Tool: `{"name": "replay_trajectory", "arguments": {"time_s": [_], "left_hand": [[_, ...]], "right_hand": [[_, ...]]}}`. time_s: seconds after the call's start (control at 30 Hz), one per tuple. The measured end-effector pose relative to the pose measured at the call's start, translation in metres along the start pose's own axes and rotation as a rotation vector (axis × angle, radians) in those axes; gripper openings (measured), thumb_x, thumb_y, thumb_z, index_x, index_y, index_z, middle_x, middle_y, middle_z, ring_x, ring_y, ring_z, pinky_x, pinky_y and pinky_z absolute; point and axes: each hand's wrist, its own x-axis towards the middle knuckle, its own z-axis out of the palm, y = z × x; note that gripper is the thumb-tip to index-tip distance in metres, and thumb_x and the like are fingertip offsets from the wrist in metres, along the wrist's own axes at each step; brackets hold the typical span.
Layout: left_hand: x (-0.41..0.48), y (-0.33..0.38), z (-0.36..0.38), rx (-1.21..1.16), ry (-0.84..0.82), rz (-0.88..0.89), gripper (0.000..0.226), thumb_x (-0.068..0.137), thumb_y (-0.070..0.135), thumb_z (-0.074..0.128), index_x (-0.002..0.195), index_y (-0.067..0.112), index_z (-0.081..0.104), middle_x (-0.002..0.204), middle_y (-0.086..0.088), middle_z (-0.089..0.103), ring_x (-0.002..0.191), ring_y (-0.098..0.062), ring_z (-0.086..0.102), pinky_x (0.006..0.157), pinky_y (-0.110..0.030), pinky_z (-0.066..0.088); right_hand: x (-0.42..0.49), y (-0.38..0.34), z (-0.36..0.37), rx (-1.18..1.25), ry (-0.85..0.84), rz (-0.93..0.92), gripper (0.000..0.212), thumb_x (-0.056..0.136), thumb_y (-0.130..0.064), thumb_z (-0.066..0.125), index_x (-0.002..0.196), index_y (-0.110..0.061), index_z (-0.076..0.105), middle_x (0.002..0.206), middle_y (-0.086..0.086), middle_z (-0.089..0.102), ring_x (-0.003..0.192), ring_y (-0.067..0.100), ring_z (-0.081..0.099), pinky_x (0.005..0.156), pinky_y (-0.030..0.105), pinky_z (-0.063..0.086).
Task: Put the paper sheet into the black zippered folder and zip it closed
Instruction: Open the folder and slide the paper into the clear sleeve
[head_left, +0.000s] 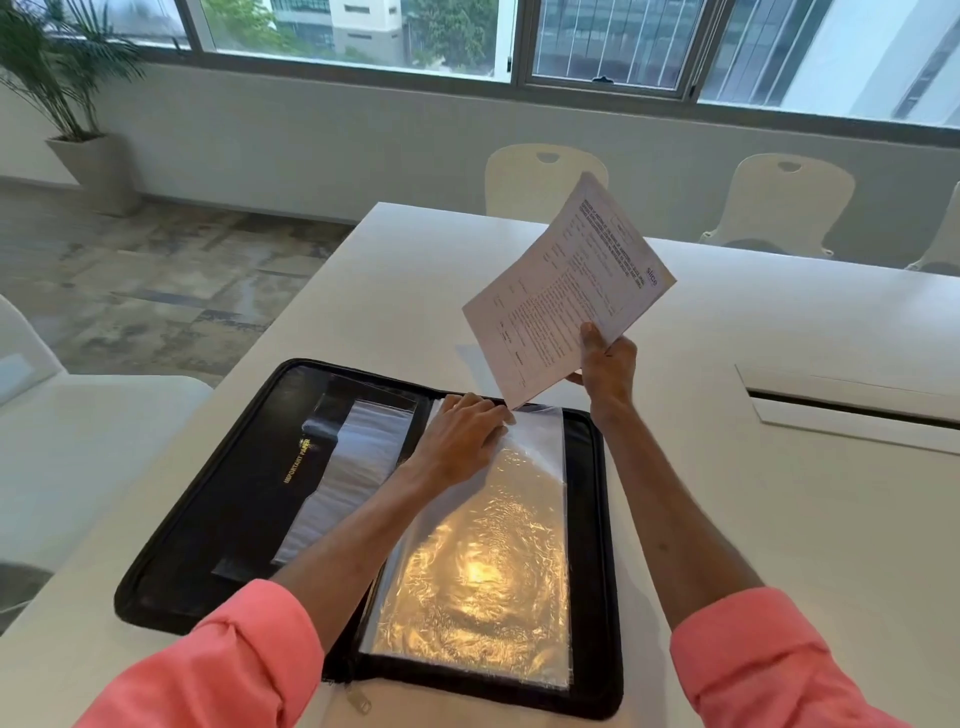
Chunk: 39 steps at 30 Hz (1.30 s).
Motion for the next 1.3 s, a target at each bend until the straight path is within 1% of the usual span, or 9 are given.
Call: {"name": "replay_trajectory", "arguments": {"time_s": [0.13, 0.23, 0.4, 0.6, 0.73, 0.9, 1.07, 1.2, 1.3], "left_hand": [[0.001, -0.002, 0.0, 0.004, 0.022, 0.008, 0.022, 0.109, 0.026, 0.058, 0.123, 0.025, 0.075, 0.135, 0.003, 0.075, 0.12, -0.024, 0.066, 0.106, -0.041, 0.044], [0.002, -0.006, 0.0, -0.035, 0.056, -0.012, 0.017, 0.107, 0.024, 0.061, 0.117, 0.024, 0.074, 0.13, 0.005, 0.077, 0.112, -0.022, 0.068, 0.103, -0.038, 0.046], [0.006, -0.019, 0.002, -0.087, 0.06, -0.065, 0.015, 0.105, 0.025, 0.068, 0.119, 0.021, 0.073, 0.12, 0.005, 0.079, 0.111, -0.022, 0.069, 0.105, -0.039, 0.047], [0.01, -0.029, 0.0, -0.107, 0.068, -0.092, 0.015, 0.103, 0.025, 0.072, 0.117, 0.021, 0.073, 0.121, 0.006, 0.078, 0.114, -0.02, 0.068, 0.106, -0.04, 0.046], [0.011, -0.04, -0.006, -0.09, 0.074, -0.124, 0.014, 0.103, 0.024, 0.072, 0.116, 0.021, 0.074, 0.122, 0.004, 0.078, 0.116, -0.023, 0.068, 0.105, -0.043, 0.049], [0.009, -0.059, -0.016, -0.038, 0.046, -0.135, 0.013, 0.104, 0.018, 0.069, 0.116, 0.022, 0.075, 0.122, 0.002, 0.078, 0.114, -0.026, 0.067, 0.099, -0.044, 0.049], [0.01, -0.067, -0.02, -0.001, 0.007, -0.125, 0.017, 0.105, 0.013, 0.064, 0.113, 0.023, 0.075, 0.124, 0.003, 0.077, 0.113, -0.024, 0.066, 0.1, -0.044, 0.051], [0.009, -0.074, -0.02, 0.013, -0.005, -0.115, 0.011, 0.104, 0.02, 0.067, 0.111, 0.021, 0.075, 0.118, 0.002, 0.075, 0.111, -0.023, 0.064, 0.101, -0.045, 0.052], [0.01, -0.082, -0.023, 0.029, -0.027, -0.104, 0.012, 0.104, 0.029, 0.066, 0.111, 0.024, 0.075, 0.117, 0.005, 0.071, 0.11, -0.019, 0.061, 0.1, -0.042, 0.052]], "right_hand": [[0.003, 0.006, -0.003, -0.025, -0.049, 0.015, 0.017, 0.112, -0.026, 0.058, 0.122, -0.016, 0.068, 0.106, 0.008, 0.08, 0.099, 0.028, 0.08, 0.07, 0.046, 0.07], [0.005, 0.007, -0.008, -0.051, -0.102, 0.001, 0.015, 0.113, -0.026, 0.058, 0.121, -0.02, 0.068, 0.107, 0.007, 0.081, 0.096, 0.024, 0.081, 0.068, 0.041, 0.069], [0.011, 0.005, -0.022, -0.095, -0.217, -0.027, 0.013, 0.112, -0.024, 0.059, 0.118, -0.022, 0.07, 0.106, 0.005, 0.082, 0.091, 0.019, 0.081, 0.061, 0.035, 0.067], [0.018, 0.006, -0.029, -0.141, -0.307, -0.005, 0.017, 0.112, -0.025, 0.06, 0.121, -0.016, 0.071, 0.104, 0.005, 0.082, 0.088, 0.019, 0.082, 0.061, 0.033, 0.066], [0.026, 0.005, -0.037, -0.171, -0.34, 0.032, 0.021, 0.112, -0.025, 0.061, 0.125, -0.013, 0.072, 0.105, 0.007, 0.082, 0.093, 0.025, 0.082, 0.064, 0.036, 0.068], [0.033, 0.004, -0.046, -0.182, -0.411, 0.056, 0.026, 0.111, -0.027, 0.063, 0.131, -0.011, 0.07, 0.11, 0.011, 0.082, 0.096, 0.025, 0.082, 0.068, 0.04, 0.069], [0.037, 0.008, -0.043, -0.208, -0.448, 0.047, 0.027, 0.111, -0.027, 0.063, 0.131, -0.011, 0.071, 0.107, 0.01, 0.083, 0.095, 0.026, 0.082, 0.066, 0.038, 0.068], [0.043, 0.009, -0.043, -0.252, -0.496, 0.042, 0.027, 0.111, -0.027, 0.064, 0.132, -0.011, 0.072, 0.109, 0.01, 0.083, 0.096, 0.026, 0.083, 0.069, 0.042, 0.069], [0.048, 0.007, -0.045, -0.269, -0.54, 0.039, 0.023, 0.11, -0.026, 0.064, 0.128, -0.014, 0.072, 0.11, 0.01, 0.083, 0.097, 0.025, 0.083, 0.07, 0.042, 0.069]]}}
